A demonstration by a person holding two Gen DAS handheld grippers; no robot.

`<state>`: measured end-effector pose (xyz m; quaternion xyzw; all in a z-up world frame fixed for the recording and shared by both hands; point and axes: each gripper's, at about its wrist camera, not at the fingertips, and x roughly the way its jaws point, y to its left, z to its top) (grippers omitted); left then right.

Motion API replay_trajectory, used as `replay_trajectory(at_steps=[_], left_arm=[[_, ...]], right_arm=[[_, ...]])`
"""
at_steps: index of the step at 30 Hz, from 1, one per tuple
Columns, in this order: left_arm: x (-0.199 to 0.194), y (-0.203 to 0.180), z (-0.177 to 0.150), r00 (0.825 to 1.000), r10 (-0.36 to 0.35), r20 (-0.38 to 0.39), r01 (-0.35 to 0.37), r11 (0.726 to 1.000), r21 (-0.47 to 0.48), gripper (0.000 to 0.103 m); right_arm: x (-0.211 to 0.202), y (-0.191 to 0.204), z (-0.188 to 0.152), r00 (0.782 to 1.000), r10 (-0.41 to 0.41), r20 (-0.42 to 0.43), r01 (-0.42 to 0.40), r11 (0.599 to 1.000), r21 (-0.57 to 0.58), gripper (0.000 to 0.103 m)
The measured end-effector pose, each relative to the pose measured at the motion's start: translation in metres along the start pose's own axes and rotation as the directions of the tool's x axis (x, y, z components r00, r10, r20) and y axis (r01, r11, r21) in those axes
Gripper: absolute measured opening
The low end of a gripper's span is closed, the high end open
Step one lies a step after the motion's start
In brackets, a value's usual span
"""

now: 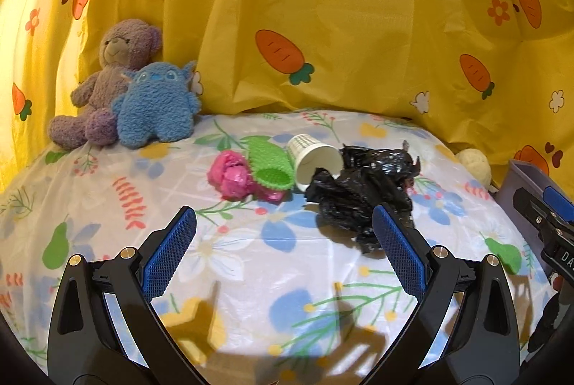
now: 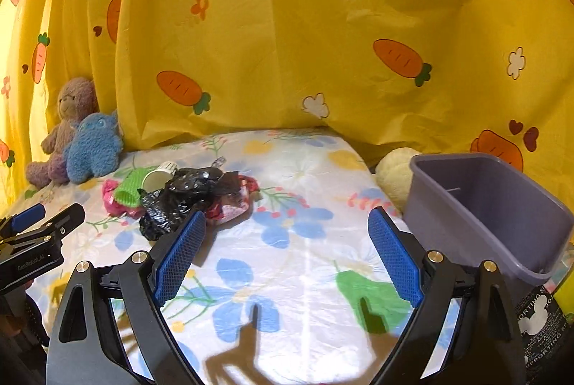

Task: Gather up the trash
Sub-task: 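Move both tools back toward the black plastic bags, then grasp a black plastic bag with the right tool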

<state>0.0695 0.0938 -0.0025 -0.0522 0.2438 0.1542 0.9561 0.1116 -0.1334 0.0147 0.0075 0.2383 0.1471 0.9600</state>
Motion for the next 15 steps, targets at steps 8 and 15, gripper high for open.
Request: replay_trajectory(at_steps=[8, 15], left_arm=[[0.005, 0.036, -0.006, 0.999, 0.051, -0.014, -0.051, 0.998, -0.048, 0.097], [0.01, 0.046, -0.009, 0.998, 0.048, -0.027, -0.05, 0.996, -0.078, 0.097]], right_arm=[[0.023, 0.032, 0.005, 0.998, 0.034, -0.052, -0.036, 0.999, -0.036, 0.089], [0.052, 0.049, 0.008, 0.991, 0.048, -0.124, -0.057, 0.996, -0.067, 0.069]])
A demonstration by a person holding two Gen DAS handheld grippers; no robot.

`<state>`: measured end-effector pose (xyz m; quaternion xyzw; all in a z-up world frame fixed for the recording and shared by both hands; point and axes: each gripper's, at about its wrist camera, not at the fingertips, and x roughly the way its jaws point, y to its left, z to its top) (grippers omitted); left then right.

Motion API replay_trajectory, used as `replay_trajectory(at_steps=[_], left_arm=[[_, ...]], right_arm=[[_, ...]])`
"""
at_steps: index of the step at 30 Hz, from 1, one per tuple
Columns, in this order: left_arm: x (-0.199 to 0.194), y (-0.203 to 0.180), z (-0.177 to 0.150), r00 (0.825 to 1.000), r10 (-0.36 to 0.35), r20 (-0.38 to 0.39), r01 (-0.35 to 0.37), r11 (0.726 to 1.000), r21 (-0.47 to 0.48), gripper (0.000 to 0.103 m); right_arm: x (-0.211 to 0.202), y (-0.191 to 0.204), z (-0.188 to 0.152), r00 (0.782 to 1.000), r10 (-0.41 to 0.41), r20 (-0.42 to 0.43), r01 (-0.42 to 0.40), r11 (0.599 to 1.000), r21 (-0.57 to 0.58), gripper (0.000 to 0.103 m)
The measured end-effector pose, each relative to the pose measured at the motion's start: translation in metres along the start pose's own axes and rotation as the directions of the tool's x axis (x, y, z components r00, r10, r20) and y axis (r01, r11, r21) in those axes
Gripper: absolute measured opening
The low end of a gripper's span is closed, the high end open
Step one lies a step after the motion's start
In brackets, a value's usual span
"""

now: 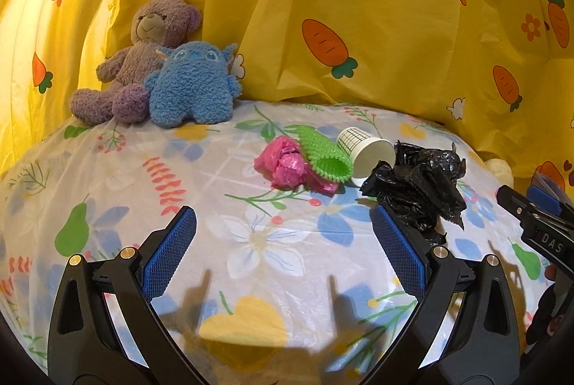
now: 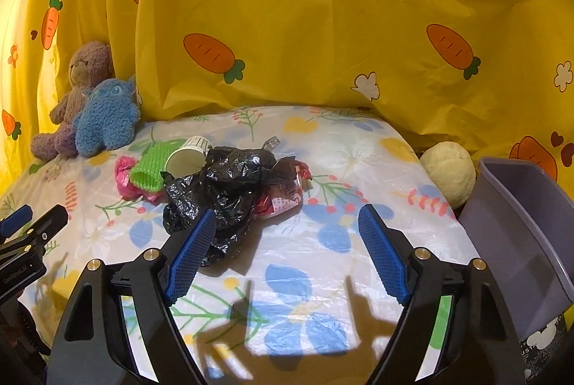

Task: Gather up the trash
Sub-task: 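Grasp a black plastic bag with the right tool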

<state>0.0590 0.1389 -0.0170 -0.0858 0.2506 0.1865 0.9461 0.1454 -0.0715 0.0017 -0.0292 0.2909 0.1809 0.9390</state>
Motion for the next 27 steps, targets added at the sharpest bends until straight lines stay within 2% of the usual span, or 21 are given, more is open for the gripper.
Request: replay_trajectory(at_steps=[4, 7, 13, 15, 17, 22, 27], left_arm=[[0.001, -0.001, 0.0, 1.0, -0.01, 0.001, 0.01, 1.0, 0.0, 0.097], [0.002, 0.0, 0.0, 1.0, -0.012, -0.001, 0.012, 1.0, -0.005, 0.097], [0.005, 0.0, 0.001, 1.0, -0.02, -0.011, 0.02, 1.0, -0.013, 0.097], [0.005, -0.001, 0.001, 0.999, -0.029, -0.013, 0.029, 1.0, -0.011, 0.097], [0.005, -0.003, 0.001, 0.999, -0.041, -0.013, 0.041, 0.999, -0.003, 0.097], [0.006, -0.01, 0.0, 0.996, -0.083, -0.019, 0.083, 0.997, 0.009, 0.097], [0.003, -0.026, 0.0, 0.989, -0.144, -0.021, 0.145, 0.989, 0.037, 0.097]], right_arm=[[0.017, 0.018, 0.002, 0.996, 0.072, -0.056, -0.073, 0.997, -0.026, 0.064], [0.029, 0.032, 0.005, 0.992, 0.095, -0.083, -0.1, 0.994, -0.054, 0.059], [0.055, 0.044, 0.008, 0.983, 0.114, -0.147, -0.125, 0.99, -0.068, 0.029], [0.06, 0.046, 0.006, 0.981, 0.114, -0.158, -0.128, 0.988, -0.083, 0.014], [0.06, 0.046, 0.004, 0.981, 0.115, -0.154, -0.13, 0.987, -0.096, 0.003], [0.036, 0.034, 0.005, 0.989, 0.124, -0.081, -0.131, 0.988, -0.087, 0.001], [-0.003, 0.008, 0.011, 0.992, 0.121, 0.035, -0.119, 0.992, -0.043, 0.001]])
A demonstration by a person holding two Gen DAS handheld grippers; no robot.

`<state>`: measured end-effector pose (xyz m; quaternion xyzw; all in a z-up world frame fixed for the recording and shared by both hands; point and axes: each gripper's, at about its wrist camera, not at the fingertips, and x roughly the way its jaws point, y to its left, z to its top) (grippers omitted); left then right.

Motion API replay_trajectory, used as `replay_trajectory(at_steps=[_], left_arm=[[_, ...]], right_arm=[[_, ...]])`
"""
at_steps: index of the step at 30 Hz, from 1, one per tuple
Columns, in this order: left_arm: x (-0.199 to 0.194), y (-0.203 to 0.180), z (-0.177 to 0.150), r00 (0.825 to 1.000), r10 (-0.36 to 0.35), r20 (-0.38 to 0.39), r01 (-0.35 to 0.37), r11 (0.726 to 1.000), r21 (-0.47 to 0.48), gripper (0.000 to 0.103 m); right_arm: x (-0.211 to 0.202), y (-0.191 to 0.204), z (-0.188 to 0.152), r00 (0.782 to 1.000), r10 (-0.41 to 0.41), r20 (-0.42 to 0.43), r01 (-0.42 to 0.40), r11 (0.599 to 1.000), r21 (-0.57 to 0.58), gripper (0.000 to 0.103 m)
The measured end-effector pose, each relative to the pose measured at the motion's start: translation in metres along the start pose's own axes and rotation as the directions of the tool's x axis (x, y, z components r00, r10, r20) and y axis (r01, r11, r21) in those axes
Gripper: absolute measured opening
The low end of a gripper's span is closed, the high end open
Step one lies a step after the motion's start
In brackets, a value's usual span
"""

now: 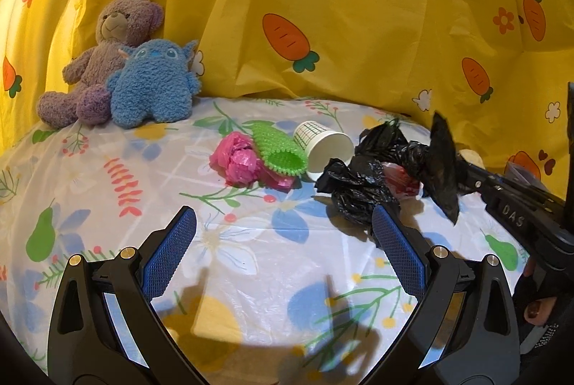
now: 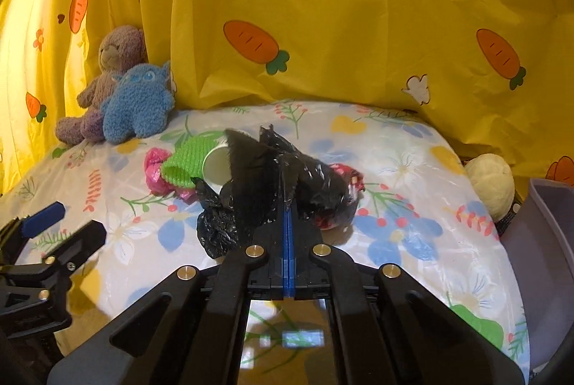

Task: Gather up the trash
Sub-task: 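Grasp a black plastic bag with the right tool, then grasp the second black plastic bag with the left tool while the right tool holds its bag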

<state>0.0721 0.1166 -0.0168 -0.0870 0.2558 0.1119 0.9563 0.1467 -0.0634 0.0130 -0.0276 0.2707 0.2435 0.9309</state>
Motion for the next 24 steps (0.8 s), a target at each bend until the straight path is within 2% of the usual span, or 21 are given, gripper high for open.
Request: replay_trajectory(at_steps=[5, 10, 18, 21, 23, 24], left_arm=[[0.007, -0.019, 0.003, 0.996, -0.086, -0.023, 0.086, 0.996, 0.018, 0.097], [0.022, -0.038, 0.01, 0.987, -0.15, -0.053, 0.15, 0.989, 0.012, 0.097], [0.069, -0.068, 0.019, 0.979, -0.152, -0.132, 0.158, 0.987, 0.038, 0.097], [0.089, -0.077, 0.013, 0.969, -0.145, -0.197, 0.16, 0.985, 0.059, 0.088], [0.098, -0.082, 0.008, 0.962, -0.146, -0.231, 0.165, 0.984, 0.066, 0.076], [0.101, -0.083, 0.007, 0.958, -0.155, -0.243, 0.174, 0.983, 0.062, 0.074]], right_arm=[[-0.035, -0.021, -0.001, 0.997, -0.015, 0.08, 0.01, 0.999, 0.053, 0.001], [-0.052, -0.038, -0.01, 0.995, -0.019, 0.099, 0.01, 0.996, 0.094, 0.001], [-0.069, -0.055, -0.022, 0.994, -0.016, 0.112, 0.0, 0.99, 0.14, 0.001], [-0.072, -0.06, -0.024, 0.994, -0.021, 0.111, 0.004, 0.989, 0.149, 0.001], [-0.073, -0.063, -0.026, 0.994, -0.023, 0.109, 0.006, 0.989, 0.15, 0.001], [-0.073, -0.064, -0.027, 0.994, -0.022, 0.108, 0.006, 0.989, 0.151, 0.001]])
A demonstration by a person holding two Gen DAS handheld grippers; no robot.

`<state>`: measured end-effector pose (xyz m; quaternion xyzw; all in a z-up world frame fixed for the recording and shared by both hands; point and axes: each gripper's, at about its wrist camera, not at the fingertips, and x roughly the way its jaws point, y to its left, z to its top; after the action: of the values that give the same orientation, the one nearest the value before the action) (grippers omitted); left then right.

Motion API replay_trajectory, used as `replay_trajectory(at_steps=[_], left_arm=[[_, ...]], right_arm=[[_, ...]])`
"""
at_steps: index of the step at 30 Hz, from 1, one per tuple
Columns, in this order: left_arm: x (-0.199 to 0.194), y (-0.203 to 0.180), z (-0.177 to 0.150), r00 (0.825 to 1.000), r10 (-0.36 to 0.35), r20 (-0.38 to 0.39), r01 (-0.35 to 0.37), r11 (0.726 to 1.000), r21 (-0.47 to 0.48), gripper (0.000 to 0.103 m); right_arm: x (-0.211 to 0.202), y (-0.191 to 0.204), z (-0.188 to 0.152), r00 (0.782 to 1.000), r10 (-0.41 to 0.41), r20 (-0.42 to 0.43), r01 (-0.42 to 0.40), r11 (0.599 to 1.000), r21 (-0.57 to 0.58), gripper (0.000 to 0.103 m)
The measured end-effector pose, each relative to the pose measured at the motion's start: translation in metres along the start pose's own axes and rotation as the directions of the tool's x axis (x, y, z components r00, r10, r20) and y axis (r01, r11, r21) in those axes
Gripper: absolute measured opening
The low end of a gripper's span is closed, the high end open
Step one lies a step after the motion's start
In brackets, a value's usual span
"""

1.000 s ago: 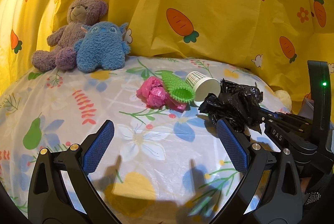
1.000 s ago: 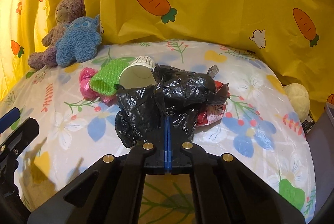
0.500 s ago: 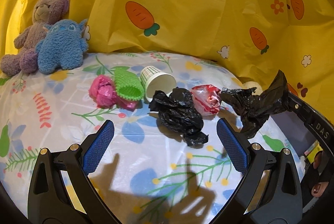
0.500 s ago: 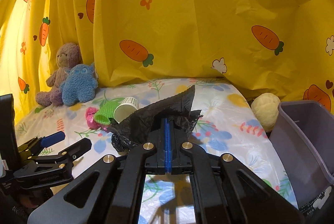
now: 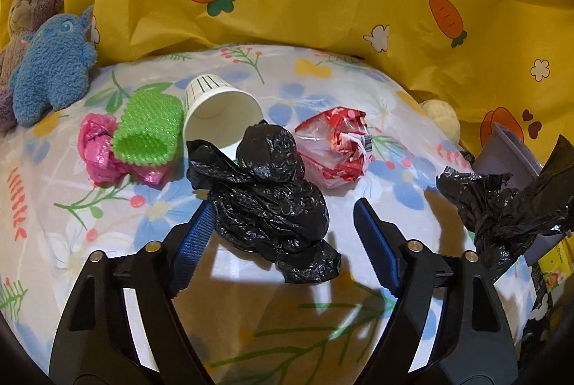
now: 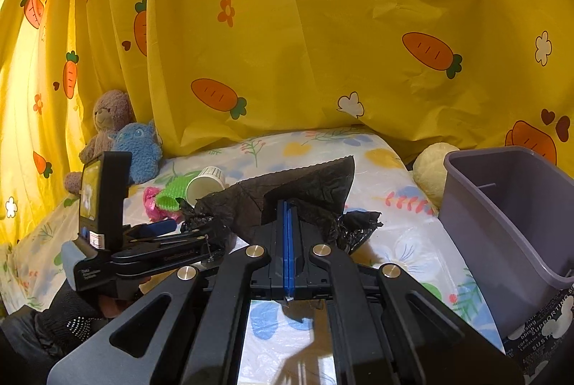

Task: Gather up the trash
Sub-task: 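Grasp the second black plastic bag with the left tool while the right tool holds its bag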

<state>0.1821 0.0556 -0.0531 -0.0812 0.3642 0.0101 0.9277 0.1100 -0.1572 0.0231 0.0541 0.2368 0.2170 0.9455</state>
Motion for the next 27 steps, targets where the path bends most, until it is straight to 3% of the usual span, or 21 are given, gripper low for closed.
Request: replay_trajectory(at_steps=[3, 8, 12, 19, 24, 25, 27], left_arm=[[0.008, -0.003, -0.002, 0.999, -0.024, -0.026, 0.024, 1.0, 0.005, 0.057], [0.008, -0.001, -0.004, 0.998, -0.053, -0.037, 0.053, 0.999, -0.004, 0.02], [-0.002, -0.001, -0.005, 0.998, -0.061, -0.011, 0.061, 0.998, 0.002, 0.001], [-0.057, 0.005, -0.009, 0.989, -0.065, 0.13, 0.067, 0.998, -0.009, 0.0], [-0.069, 0.012, -0.009, 0.984, -0.068, 0.167, 0.069, 0.998, -0.002, 0.0], [-0.067, 0.013, -0.007, 0.985, -0.063, 0.161, 0.064, 0.998, -0.002, 0.004], [-0.062, 0.009, -0.005, 0.988, -0.048, 0.144, 0.047, 0.999, 0.01, 0.02]], right_arm=[[0.0, -0.002, -0.002, 1.0, 0.002, -0.003, -0.002, 1.0, -0.002, 0.001], [0.0, -0.004, -0.003, 1.0, 0.009, -0.007, -0.009, 1.0, 0.006, 0.001], [-0.001, -0.006, -0.004, 1.0, 0.022, -0.011, -0.022, 1.0, 0.017, 0.001], [-0.007, -0.008, -0.002, 1.0, 0.022, 0.003, -0.022, 1.0, 0.014, 0.001], [-0.012, -0.007, -0.002, 1.0, 0.022, 0.01, -0.022, 1.0, 0.02, 0.001], [-0.013, -0.007, -0.003, 1.0, 0.022, 0.011, -0.023, 1.0, 0.021, 0.001], [-0.014, -0.006, -0.003, 1.0, 0.023, 0.012, -0.023, 1.0, 0.022, 0.001]])
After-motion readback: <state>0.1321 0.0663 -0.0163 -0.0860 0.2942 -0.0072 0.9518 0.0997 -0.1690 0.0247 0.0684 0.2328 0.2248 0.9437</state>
